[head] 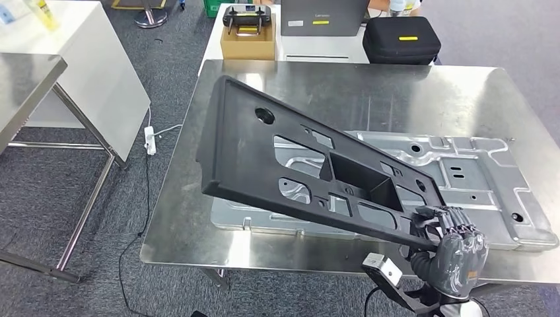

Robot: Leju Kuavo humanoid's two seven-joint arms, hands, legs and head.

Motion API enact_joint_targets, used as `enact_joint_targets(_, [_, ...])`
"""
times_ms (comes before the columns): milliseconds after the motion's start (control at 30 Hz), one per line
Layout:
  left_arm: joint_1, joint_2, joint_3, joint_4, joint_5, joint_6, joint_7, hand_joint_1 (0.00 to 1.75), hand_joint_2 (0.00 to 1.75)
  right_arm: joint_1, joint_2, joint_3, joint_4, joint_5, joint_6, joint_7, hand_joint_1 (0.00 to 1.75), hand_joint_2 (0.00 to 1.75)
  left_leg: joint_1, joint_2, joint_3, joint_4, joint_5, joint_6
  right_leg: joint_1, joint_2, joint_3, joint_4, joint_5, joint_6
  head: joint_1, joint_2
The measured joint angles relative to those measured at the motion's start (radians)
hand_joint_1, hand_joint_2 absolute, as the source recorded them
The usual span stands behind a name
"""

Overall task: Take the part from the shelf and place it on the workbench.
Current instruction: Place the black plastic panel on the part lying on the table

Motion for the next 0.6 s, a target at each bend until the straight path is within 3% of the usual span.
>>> enact_joint_targets(33, [0.000, 0.000, 0.000, 0.000, 0.000, 0.000, -0.001, 0.00, 1.75, 0.000, -0.001, 0.000, 0.003, 0.000, 0.000, 0.000, 1.69, 1.75, 0.000, -0.001, 0.004, 0.002, -0.005, -0.001, -0.001, 0.000, -0.016, 0.008, 0.016, 0.002, 0.000, 0.000])
enact_joint_targets(67, [0.001, 0.000, 0.000, 0.000, 0.000, -0.001, -0.003, 0.00, 1.75, 0.000, -0.003, 0.000, 0.005, 0.000, 0.000, 0.001, 1.67, 1.75, 0.001, -0.001, 0.009, 0.005, -0.011, -0.002, -0.003, 0.000, -0.013, -0.021, 0.051, 0.004, 0.000, 0.000])
enact_joint_targets(133, [0.002, -0.001, 0.000, 0.000, 0.001, -0.001, -0.004, 0.00, 1.75, -0.003, -0.006, 0.000, 0.009, 0.000, 0.000, 0.001, 1.67, 1.75, 0.001, -0.003, 0.016, 0.017, -0.026, -0.010, -0.006, -0.002, 0.029, -0.140, 0.132, 0.005, 0.000, 0.000])
enact_joint_targets(200, [0.001, -0.002, 0.000, 0.000, 0.002, -0.002, -0.005, 0.00, 0.87, -0.008, -0.008, 0.000, 0.012, 0.000, 0.000, 0.001, 1.67, 1.75, -0.001, -0.004, 0.014, 0.032, -0.039, -0.021, -0.004, -0.002, 0.057, -0.217, 0.160, -0.002, 0.000, 0.000])
enact_joint_targets(267, [-0.001, -0.002, 0.000, 0.000, 0.001, 0.000, 0.001, 0.00, 0.00, -0.014, -0.009, 0.000, 0.016, 0.008, 0.000, 0.006, 1.67, 1.75, -0.003, -0.004, 0.011, 0.035, -0.043, -0.031, 0.000, 0.001, 0.058, -0.225, 0.153, -0.013, 0.000, 0.000])
enact_joint_targets(367, [-0.003, -0.002, 0.000, 0.000, -0.004, 0.006, 0.019, 0.00, 0.00, -0.032, -0.014, 0.000, 0.023, 0.043, 0.000, 0.025, 1.67, 1.75, -0.001, -0.003, 0.002, 0.059, -0.063, -0.044, -0.004, 0.002, 0.062, -0.232, 0.156, -0.030, -0.001, 0.000])
enact_joint_targets(433, [-0.004, -0.003, -0.001, 0.000, -0.008, 0.006, 0.026, 0.00, 0.00, -0.051, -0.017, 0.000, 0.031, 0.081, 0.000, 0.044, 1.68, 1.75, 0.003, -0.002, -0.042, 0.156, -0.114, -0.054, -0.006, 0.000, 0.067, -0.235, 0.156, -0.036, -0.002, 0.000])
enact_joint_targets(500, [-0.005, -0.005, -0.005, 0.000, -0.015, 0.005, 0.033, 0.00, 0.00, -0.072, -0.024, 0.000, 0.045, 0.140, 0.000, 0.073, 1.68, 1.75, 0.007, -0.002, -0.108, 0.281, -0.158, -0.059, -0.005, -0.001, 0.068, -0.235, 0.154, -0.039, -0.002, 0.000])
enact_joint_targets(533, [-0.006, -0.005, -0.008, 0.000, -0.018, 0.005, 0.037, 0.00, 0.00, -0.084, -0.029, -0.001, 0.054, 0.169, 0.000, 0.088, 1.69, 1.75, 0.007, -0.002, -0.128, 0.309, -0.156, -0.059, -0.004, 0.000, 0.069, -0.235, 0.153, -0.039, -0.002, 0.000])
enact_joint_targets(567, [-0.006, -0.005, -0.012, 0.000, -0.022, 0.004, 0.040, 0.00, 0.00, -0.096, -0.035, -0.002, 0.064, 0.198, 0.000, 0.104, 1.70, 1.75, 0.007, -0.002, -0.130, 0.301, -0.136, -0.057, -0.004, 0.000, 0.070, -0.235, 0.152, -0.039, -0.002, 0.000])
enact_joint_targets(600, [-0.007, -0.005, -0.015, 0.000, -0.024, 0.004, 0.043, 0.00, 0.00, -0.108, -0.041, -0.004, 0.074, 0.223, 0.000, 0.118, 1.71, 1.75, 0.007, -0.002, -0.115, 0.259, -0.100, -0.053, -0.003, 0.001, 0.073, -0.235, 0.151, -0.039, -0.002, 0.000])
